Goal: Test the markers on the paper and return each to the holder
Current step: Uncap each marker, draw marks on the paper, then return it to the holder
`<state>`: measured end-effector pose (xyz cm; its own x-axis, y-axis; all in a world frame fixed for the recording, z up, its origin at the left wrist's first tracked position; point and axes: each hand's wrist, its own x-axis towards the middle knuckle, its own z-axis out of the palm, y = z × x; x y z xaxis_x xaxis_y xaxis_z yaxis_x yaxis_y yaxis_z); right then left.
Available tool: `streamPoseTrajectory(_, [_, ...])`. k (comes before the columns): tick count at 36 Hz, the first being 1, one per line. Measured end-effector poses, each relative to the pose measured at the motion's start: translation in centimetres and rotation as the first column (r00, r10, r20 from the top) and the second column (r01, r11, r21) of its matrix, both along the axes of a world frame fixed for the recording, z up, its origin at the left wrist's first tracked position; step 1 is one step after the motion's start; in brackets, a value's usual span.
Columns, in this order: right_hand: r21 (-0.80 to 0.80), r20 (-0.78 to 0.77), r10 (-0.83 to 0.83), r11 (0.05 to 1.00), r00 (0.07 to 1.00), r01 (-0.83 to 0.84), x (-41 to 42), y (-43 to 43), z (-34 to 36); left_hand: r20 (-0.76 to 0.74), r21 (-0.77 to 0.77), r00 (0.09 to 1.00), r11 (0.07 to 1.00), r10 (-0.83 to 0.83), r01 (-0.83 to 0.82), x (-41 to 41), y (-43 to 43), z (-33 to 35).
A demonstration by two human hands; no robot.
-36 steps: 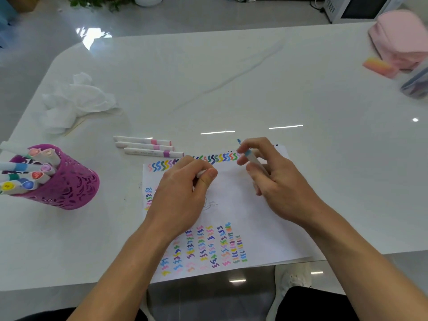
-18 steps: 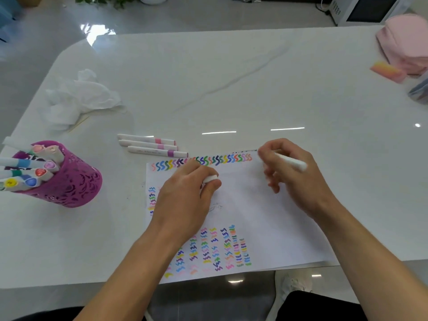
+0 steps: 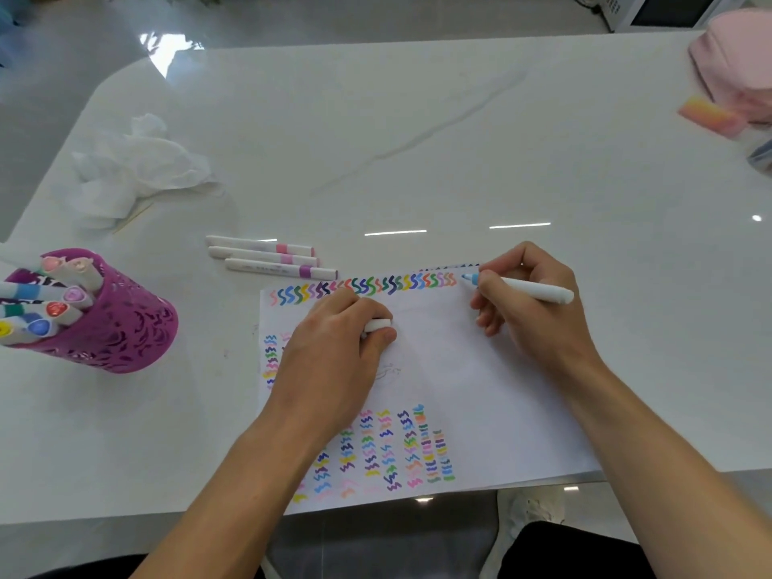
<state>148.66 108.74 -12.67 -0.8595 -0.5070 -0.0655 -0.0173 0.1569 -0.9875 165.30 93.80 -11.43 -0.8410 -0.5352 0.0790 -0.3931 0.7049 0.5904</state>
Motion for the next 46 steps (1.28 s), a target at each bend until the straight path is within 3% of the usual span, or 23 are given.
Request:
streamPoseTrajectory(34, [0.115,-0.016,-0.009,0.993,1.0,0.011,0.3,-0.5,0.0,-0.003,0.035,0.998,0.997,0.067,-0.066,-0.2,-0.1,-0.1])
streamPoseTrajectory(40, [0.016,-0.016,0.002,1.0,1.0,-0.001,0.3,0.2,0.3,0.03,0.062,0.997,0.996,0.068,-0.069,-0.4,-0.2,-0.1])
streamPoseTrajectory(46, [-0.018,-0.134,-0.03,0.999,0.99,0.028,1.2,0.4,1.3,0.074,0.071,0.99,0.989,0.121,-0.126,-0.3,-0.4,0.4])
